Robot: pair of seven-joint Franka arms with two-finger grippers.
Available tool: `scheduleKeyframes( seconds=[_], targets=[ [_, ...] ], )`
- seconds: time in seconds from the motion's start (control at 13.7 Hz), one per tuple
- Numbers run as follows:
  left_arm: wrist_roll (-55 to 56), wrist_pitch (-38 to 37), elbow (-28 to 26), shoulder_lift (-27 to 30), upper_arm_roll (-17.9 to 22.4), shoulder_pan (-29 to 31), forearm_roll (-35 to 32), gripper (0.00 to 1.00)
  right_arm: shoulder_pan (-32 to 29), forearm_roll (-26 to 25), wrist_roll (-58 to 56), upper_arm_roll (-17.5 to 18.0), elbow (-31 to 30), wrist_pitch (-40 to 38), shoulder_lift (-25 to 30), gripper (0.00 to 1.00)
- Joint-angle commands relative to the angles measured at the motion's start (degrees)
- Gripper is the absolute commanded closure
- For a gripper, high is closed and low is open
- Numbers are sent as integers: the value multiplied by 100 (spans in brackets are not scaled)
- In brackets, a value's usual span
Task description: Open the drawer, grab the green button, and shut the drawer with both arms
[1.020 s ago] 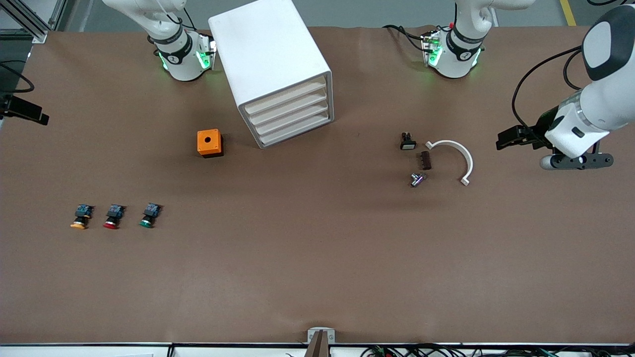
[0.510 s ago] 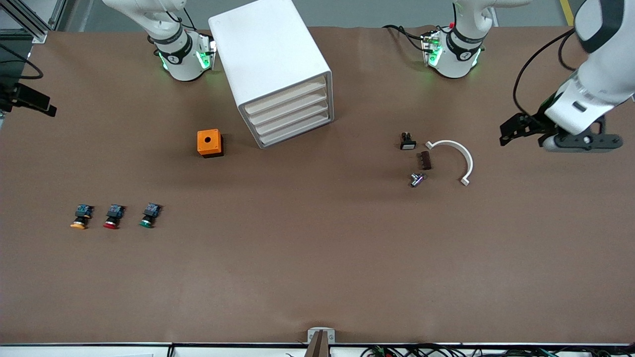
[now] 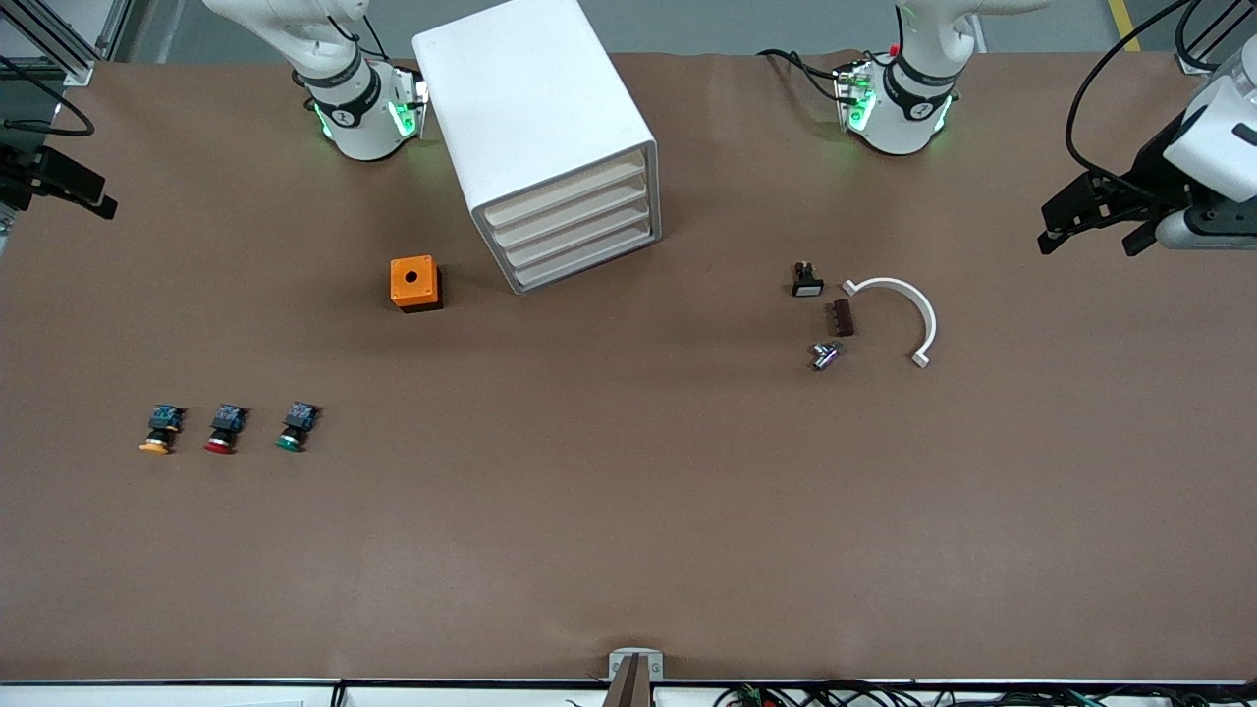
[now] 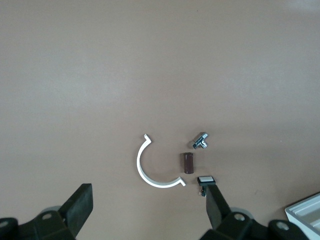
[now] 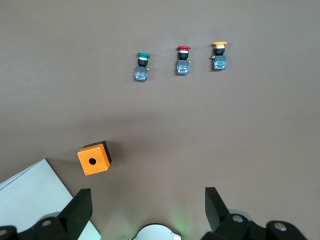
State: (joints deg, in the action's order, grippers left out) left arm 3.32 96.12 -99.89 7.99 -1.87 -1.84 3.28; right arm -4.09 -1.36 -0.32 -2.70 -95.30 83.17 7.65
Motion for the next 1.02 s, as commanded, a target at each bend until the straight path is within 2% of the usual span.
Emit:
scheduleKeyframes(
  seconds=[0.0, 0.29, 0.95],
  targets=[
    [19, -243, 268, -61, -50, 34, -82, 0, -57, 57, -73, 15, -182, 59, 245, 0],
    [10, -602, 505, -157, -77, -1, -99, 0, -101, 65, -73, 7, -173, 77, 237, 0],
    [-7, -630, 576, -228, -77, -1, -126, 0, -83, 83, -65, 15, -42, 94, 211, 0]
  ],
)
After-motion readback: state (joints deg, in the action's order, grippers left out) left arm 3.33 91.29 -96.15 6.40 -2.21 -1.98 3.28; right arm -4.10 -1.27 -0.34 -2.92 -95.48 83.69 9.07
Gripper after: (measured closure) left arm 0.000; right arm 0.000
